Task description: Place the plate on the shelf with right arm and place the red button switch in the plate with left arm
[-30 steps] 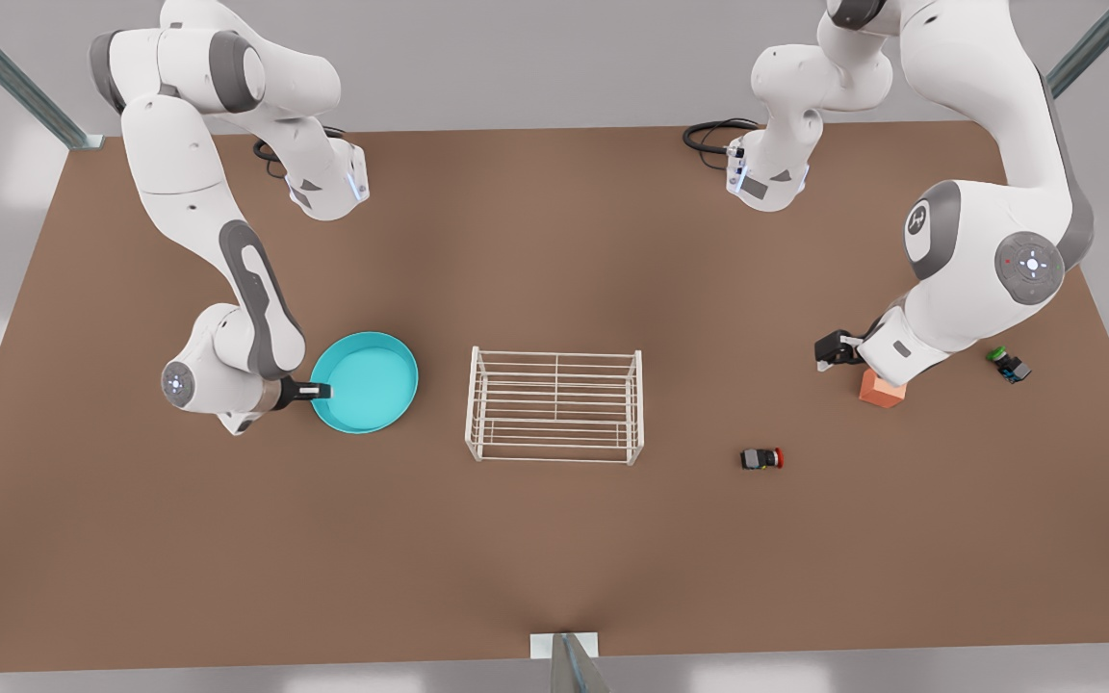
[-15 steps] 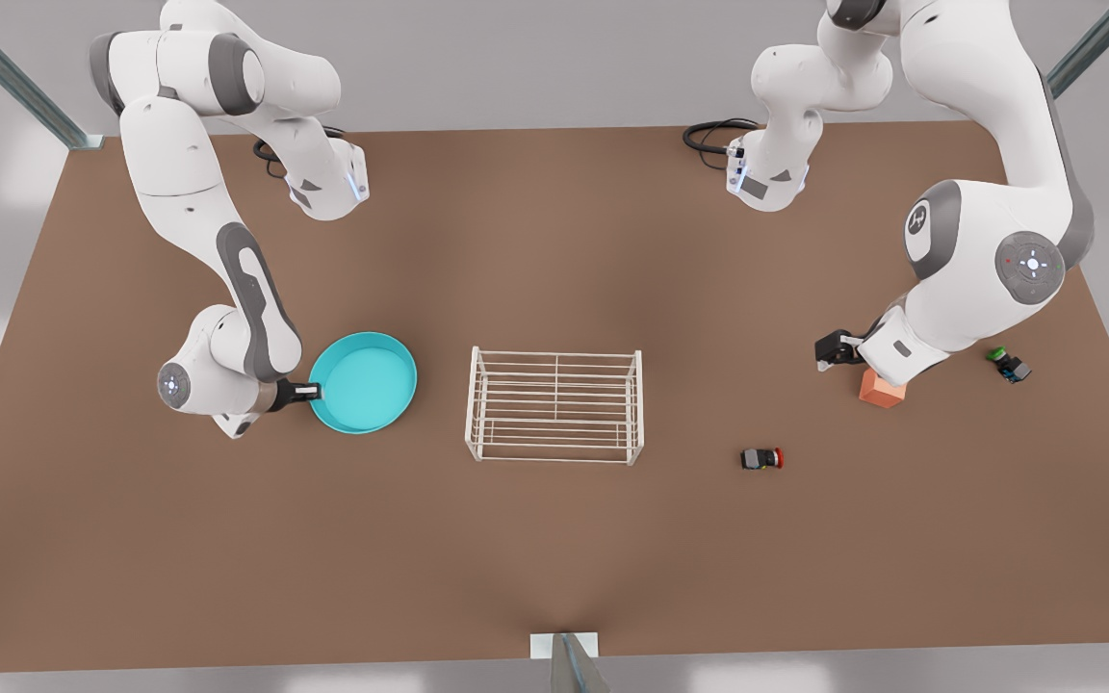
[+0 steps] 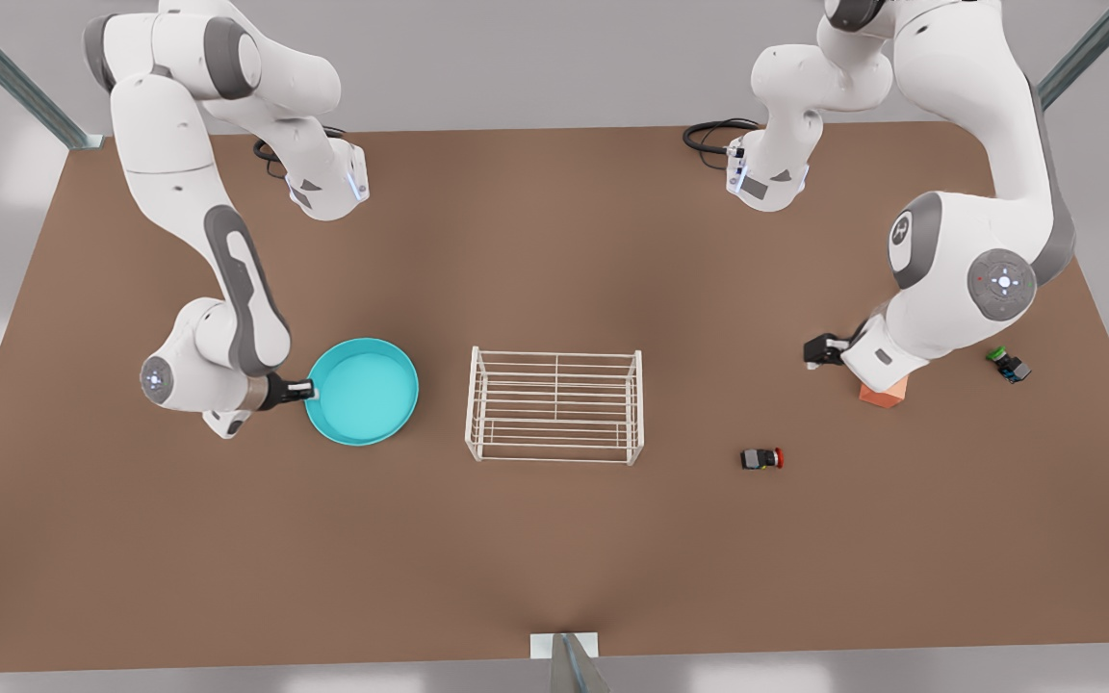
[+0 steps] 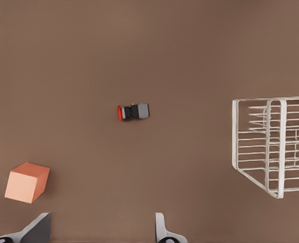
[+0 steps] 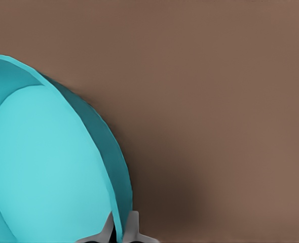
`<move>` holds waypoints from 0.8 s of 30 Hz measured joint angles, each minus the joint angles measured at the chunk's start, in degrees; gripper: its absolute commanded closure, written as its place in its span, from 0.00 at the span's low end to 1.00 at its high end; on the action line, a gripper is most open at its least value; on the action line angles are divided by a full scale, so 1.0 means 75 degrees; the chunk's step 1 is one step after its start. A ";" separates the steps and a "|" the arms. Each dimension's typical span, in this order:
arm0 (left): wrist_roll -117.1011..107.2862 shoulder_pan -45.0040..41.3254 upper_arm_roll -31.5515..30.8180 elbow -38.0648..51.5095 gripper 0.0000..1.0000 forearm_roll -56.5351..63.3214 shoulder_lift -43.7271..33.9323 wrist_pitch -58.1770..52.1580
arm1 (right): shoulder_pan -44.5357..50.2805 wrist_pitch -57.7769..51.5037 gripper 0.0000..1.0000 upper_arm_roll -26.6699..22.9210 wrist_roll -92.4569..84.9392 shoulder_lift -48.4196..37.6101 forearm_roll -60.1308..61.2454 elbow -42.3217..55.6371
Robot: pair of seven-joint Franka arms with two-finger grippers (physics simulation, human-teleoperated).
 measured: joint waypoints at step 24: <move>-0.9477 -0.0517 -0.0025 0.0316 0.00 0.0195 0.3171 0.3482 | 0.0073 -0.2630 0.81 0.0261 0.0052 -0.1119 0.0093 0.1258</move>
